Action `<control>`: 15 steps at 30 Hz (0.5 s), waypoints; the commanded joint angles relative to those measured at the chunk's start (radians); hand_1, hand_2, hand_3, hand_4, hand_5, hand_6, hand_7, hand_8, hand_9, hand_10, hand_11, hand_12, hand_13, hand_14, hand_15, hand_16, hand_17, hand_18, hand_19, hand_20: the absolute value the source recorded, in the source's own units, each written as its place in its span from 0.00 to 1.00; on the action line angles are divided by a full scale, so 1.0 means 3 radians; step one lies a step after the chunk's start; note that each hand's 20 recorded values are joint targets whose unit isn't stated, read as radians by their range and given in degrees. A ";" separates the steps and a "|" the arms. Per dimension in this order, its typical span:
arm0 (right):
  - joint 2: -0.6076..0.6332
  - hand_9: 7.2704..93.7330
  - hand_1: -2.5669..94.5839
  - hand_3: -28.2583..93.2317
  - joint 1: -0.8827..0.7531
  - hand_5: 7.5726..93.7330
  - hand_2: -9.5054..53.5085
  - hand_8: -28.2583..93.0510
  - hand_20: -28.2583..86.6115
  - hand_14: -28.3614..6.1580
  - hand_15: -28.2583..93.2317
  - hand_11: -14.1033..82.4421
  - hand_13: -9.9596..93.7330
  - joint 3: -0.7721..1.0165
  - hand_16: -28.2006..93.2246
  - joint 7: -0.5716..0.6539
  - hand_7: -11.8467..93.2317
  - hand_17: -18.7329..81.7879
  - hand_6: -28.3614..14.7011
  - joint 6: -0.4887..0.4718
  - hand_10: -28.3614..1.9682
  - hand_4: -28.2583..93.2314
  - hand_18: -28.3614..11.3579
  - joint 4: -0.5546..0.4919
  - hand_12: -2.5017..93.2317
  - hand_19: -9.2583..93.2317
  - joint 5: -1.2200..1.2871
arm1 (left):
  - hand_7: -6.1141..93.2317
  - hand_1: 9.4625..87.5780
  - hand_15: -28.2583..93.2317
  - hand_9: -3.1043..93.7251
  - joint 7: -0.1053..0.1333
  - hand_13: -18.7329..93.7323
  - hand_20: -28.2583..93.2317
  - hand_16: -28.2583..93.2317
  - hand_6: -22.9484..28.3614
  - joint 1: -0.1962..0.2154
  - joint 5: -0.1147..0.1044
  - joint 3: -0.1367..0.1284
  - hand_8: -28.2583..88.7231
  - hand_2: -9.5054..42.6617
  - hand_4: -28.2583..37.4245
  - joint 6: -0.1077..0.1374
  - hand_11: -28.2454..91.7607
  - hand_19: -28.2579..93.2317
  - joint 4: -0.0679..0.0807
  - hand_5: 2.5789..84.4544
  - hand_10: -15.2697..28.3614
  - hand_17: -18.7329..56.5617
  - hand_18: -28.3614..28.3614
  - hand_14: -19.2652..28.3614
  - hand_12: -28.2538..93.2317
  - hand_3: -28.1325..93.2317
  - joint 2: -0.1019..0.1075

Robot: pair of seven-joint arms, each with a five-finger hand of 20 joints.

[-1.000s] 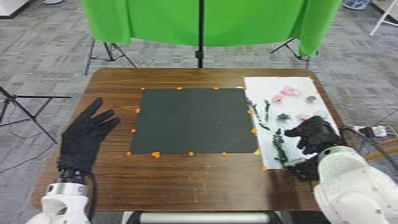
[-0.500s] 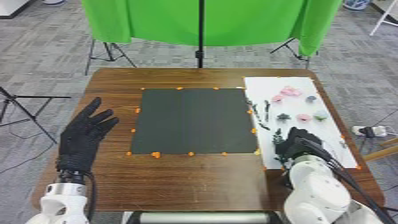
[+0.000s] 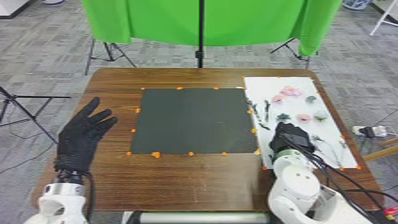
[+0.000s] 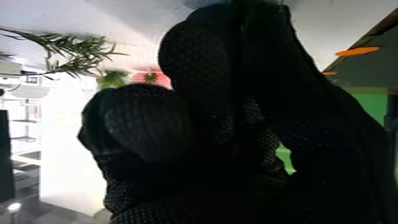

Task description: Arrange flowers

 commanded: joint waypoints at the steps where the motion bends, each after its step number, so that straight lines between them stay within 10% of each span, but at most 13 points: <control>1: 0.0243 0.97 0.65 0.78 -0.0245 0.94 0.00 0.31 0.58 0.62 0.78 0.62 0.95 0.0053 0.38 -0.0039 0.35 0.71 0.55 0.0601 0.55 0.00 0.15 -0.0093 0.28 1.00 -0.0259 | 0.16 0.22 0.66 0.40 0.0019 0.40 0.37 0.18 0.60 0.0111 -0.0014 -0.0052 0.18 0.34 0.11 0.0066 0.46 0.64 -0.0041 0.42 0.79 0.14 0.95 0.94 0.34 0.84 -0.0019; 15: -0.0022 1.00 0.64 0.82 0.0374 0.97 0.00 0.34 0.63 0.62 0.78 0.61 0.97 -0.0160 0.39 -0.0517 0.32 0.73 0.53 0.0822 0.54 0.00 0.15 -0.0457 0.28 1.00 -0.0309 | 0.16 0.22 0.66 0.40 0.0066 0.40 0.37 0.18 0.60 0.0216 -0.0031 -0.0130 0.18 0.34 0.10 0.0141 0.46 0.64 -0.0123 0.41 0.79 0.14 0.95 0.94 0.34 0.84 0.0036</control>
